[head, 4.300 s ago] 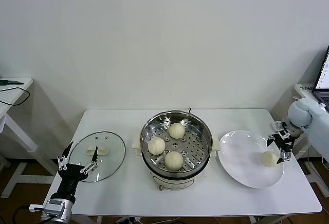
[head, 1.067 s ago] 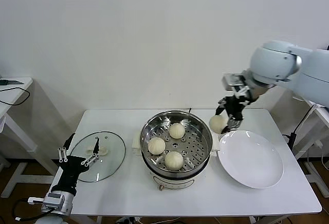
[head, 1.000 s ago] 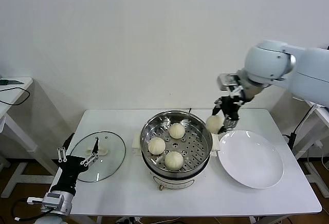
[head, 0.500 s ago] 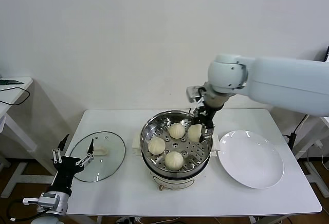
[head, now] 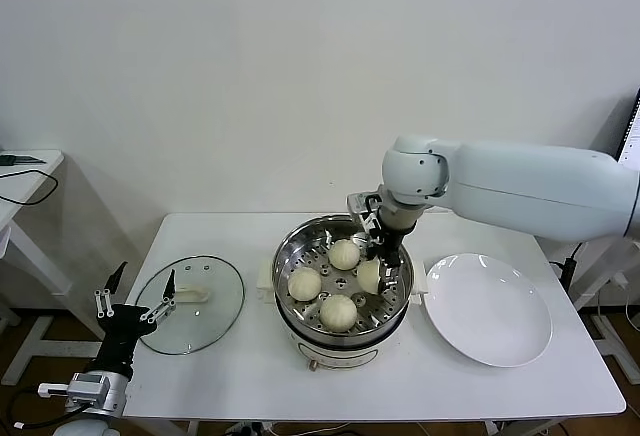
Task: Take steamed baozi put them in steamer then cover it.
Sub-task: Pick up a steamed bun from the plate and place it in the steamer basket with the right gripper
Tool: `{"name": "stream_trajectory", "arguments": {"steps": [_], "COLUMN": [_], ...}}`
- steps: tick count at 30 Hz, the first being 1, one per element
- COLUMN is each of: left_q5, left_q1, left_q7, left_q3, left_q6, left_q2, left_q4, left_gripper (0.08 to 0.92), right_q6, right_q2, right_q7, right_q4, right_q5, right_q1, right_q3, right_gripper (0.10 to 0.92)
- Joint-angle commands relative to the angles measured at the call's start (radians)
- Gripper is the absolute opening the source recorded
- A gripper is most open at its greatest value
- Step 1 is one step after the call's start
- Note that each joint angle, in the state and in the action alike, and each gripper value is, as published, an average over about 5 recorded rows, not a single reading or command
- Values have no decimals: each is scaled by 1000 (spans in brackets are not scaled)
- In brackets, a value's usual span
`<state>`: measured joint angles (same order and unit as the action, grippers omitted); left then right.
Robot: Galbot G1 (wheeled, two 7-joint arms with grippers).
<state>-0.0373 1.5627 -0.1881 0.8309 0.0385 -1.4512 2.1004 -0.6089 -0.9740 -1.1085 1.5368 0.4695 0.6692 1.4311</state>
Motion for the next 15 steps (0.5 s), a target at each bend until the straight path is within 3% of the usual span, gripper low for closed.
{"name": "stream_trajectory", "arguments": {"steps": [1, 15], "left_q5": [1, 1], "left_q1": [0, 2], "left_q7": [-2, -4], "left_q3": [5, 11], "left_q6": [1, 2], "left_q2": [0, -2], "left_q4": [-3, -5], "left_gripper": [823, 823], "right_q6": [3, 15], "right_q2": [-16, -15], "right_q7": [-4, -18], "right_q4": [-37, -62], "right_q5": [-55, -100], "right_q1": [-74, -104], "right_q3": [-17, -38], "right_gripper": [679, 679]}}
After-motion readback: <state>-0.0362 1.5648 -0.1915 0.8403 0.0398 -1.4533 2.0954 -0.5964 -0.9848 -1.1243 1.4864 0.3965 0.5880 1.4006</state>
